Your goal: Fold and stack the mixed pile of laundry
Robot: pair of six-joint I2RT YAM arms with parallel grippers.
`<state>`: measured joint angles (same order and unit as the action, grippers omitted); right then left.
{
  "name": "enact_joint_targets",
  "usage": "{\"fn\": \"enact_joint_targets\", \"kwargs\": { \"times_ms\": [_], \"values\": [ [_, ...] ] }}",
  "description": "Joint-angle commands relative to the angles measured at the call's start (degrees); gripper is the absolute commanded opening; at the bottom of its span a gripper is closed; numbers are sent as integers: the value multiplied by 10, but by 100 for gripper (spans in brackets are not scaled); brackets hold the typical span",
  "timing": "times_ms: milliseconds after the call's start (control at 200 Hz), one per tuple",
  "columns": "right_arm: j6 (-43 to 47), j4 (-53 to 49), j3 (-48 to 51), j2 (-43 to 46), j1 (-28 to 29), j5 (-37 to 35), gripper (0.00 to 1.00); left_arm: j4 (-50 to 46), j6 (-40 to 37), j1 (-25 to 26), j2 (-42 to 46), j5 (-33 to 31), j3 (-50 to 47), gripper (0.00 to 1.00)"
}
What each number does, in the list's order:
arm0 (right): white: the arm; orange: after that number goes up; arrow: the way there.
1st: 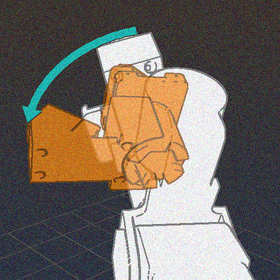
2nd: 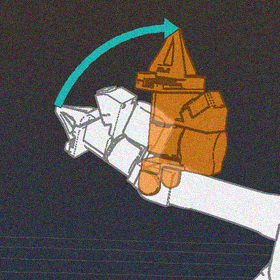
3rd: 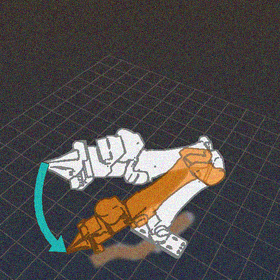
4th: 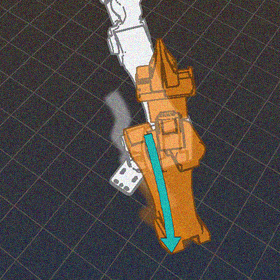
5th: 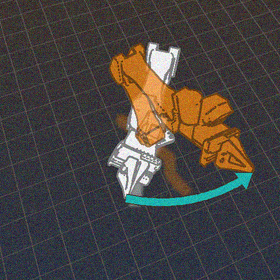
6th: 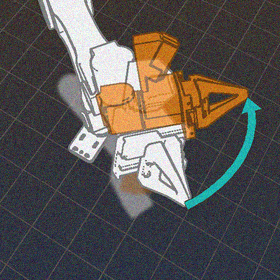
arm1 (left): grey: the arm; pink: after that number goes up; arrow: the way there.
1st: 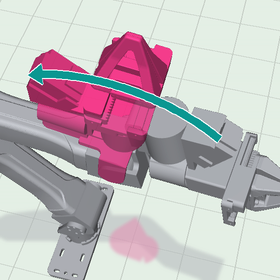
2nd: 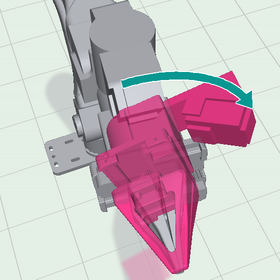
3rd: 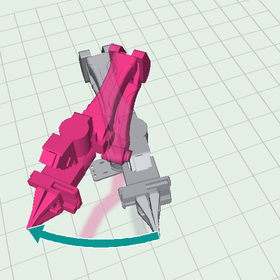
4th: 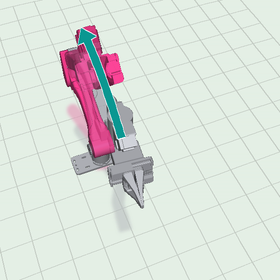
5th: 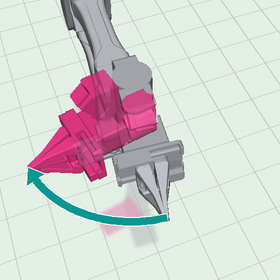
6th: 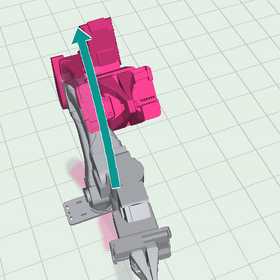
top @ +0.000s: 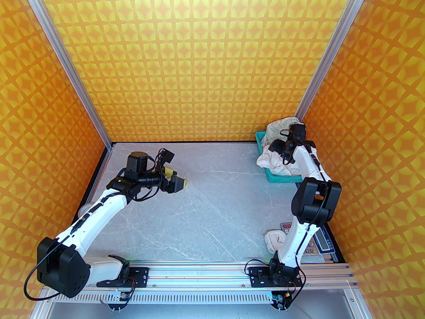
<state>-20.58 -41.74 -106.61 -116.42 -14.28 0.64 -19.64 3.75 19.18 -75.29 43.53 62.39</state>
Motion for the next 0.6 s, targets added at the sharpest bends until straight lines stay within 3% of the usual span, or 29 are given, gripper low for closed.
{"fn": "enact_joint_targets", "kwargs": {
  "times_ms": [0, 385, 595],
  "values": [
    [-3, -40, -12, -18, -3, -7, 88, -21, -31, 2, 9, 17, -2, 97],
    [9, -55, -16, -64, -7, -12, 77, -20, -28, 1, 8, 17, -1, 97],
    [4, -24, 5, -75, -15, 11, 44, -27, -37, 1, 13, 17, 0, 97]
  ]
}}
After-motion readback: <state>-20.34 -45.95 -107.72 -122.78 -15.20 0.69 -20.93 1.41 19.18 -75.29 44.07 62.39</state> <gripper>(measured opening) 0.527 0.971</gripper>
